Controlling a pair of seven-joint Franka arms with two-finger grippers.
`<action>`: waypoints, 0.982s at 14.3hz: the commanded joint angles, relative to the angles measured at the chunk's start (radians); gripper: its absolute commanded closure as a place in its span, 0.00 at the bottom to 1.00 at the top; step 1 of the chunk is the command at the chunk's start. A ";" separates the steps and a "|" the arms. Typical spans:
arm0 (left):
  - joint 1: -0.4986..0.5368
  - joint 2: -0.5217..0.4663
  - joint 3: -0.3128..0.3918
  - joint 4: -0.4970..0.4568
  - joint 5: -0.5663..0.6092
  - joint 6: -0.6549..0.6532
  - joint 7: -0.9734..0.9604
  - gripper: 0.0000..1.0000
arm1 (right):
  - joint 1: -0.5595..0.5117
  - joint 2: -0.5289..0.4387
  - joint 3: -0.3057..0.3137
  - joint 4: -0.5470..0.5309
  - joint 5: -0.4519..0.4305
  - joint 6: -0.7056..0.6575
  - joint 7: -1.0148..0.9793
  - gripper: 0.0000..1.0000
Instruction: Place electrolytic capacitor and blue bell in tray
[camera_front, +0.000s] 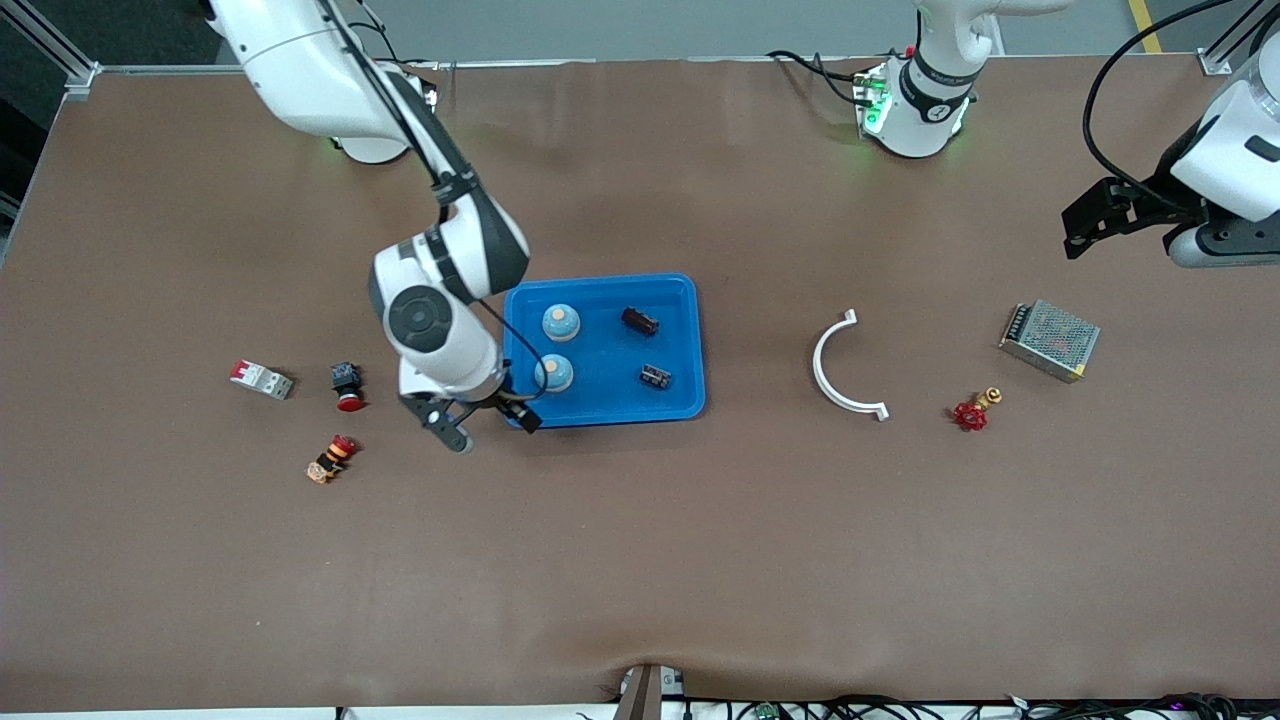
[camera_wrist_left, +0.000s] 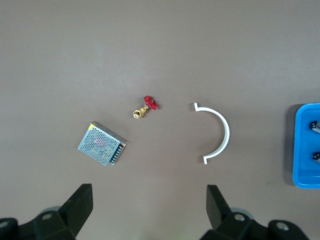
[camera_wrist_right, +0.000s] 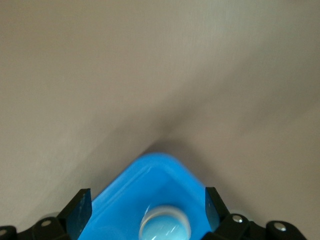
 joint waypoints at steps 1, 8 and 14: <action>0.002 -0.021 0.003 -0.005 -0.018 -0.012 0.019 0.00 | -0.091 -0.008 0.014 0.015 -0.013 -0.040 -0.164 0.00; 0.002 -0.055 -0.013 -0.033 -0.008 -0.012 0.000 0.00 | -0.278 -0.063 0.012 0.009 -0.015 -0.142 -0.485 0.00; 0.007 -0.047 -0.013 -0.037 -0.012 0.003 0.002 0.00 | -0.401 -0.142 0.014 0.007 -0.080 -0.234 -0.726 0.00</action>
